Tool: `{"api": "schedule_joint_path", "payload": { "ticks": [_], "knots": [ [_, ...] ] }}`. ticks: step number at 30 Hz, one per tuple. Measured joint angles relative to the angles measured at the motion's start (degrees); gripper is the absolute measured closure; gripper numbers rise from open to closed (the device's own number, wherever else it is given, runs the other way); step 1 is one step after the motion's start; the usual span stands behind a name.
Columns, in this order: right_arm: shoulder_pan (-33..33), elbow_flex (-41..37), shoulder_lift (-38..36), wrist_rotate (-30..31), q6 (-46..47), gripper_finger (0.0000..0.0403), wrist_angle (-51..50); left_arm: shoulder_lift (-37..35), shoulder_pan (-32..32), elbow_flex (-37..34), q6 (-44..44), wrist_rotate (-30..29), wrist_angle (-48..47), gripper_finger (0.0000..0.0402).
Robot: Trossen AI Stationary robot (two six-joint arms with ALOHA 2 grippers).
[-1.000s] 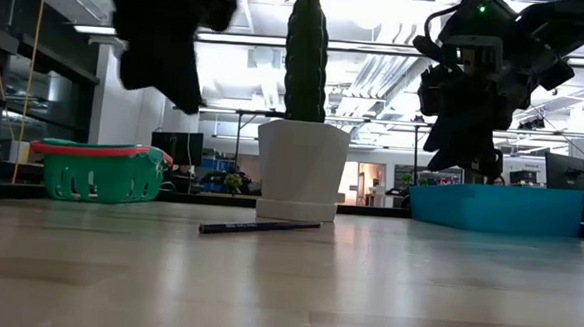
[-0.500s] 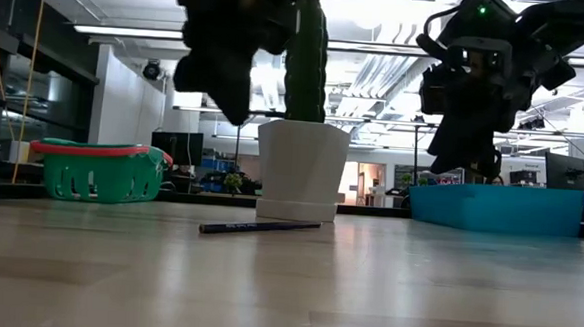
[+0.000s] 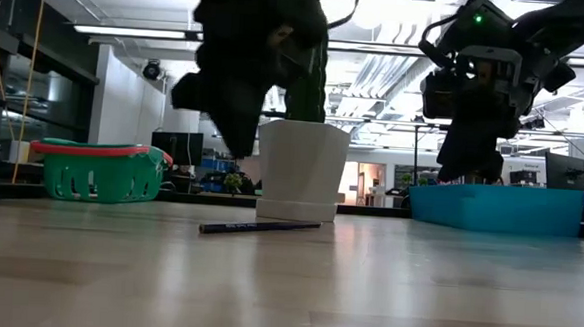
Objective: Sort pens & pencils
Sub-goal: Put the dark blue pencil into the green bin
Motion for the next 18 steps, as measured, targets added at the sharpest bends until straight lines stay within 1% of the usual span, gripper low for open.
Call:
{"api": "schedule_joint_path", "payload": {
  "ticks": [2,4,6,8,11,12,14,16,18],
  "knots": [
    [-0.6,0.0,0.0,-1.2,-0.5,0.0279,0.0,0.9,0.0,0.2,-1.8,0.2,1.5,0.0360],
    [-1.3,0.0,0.0,-2.1,-0.8,0.0279,-0.1,1.5,0.0,0.0,-2.4,0.8,-0.3,0.0360],
    [-1.9,0.0,0.0,-2.5,-1.2,0.0279,-0.6,2.4,0.0,0.2,-2.8,1.7,1.8,0.0360],
    [-2.4,0.0,0.0,-3.0,-1.4,0.0279,-0.7,3.0,0.0,0.0,-2.9,1.7,-0.3,0.0360],
    [-3.1,0.0,0.0,-4.4,-2.1,0.0279,-0.9,4.3,0.0,0.1,-3.1,1.9,0.3,0.0360],
    [-3.2,0.0,0.0,-4.5,-2.3,0.0279,-0.9,4.3,0.0,0.0,-3.0,1.9,-0.7,0.0360],
    [-3.5,0.0,0.0,-4.9,-2.7,0.0279,-1.2,5.0,0.0,0.3,-3.0,1.9,1.0,0.0360],
    [-3.5,0.0,0.0,-5.0,-2.8,0.0279,-1.2,5.3,0.0,0.0,-2.9,2.6,-0.5,0.0360],
    [-3.5,0.0,0.0,-5.1,-3.1,0.0279,-1.2,5.4,0.0,0.2,-2.9,2.7,0.7,0.0360]
  ]
}}
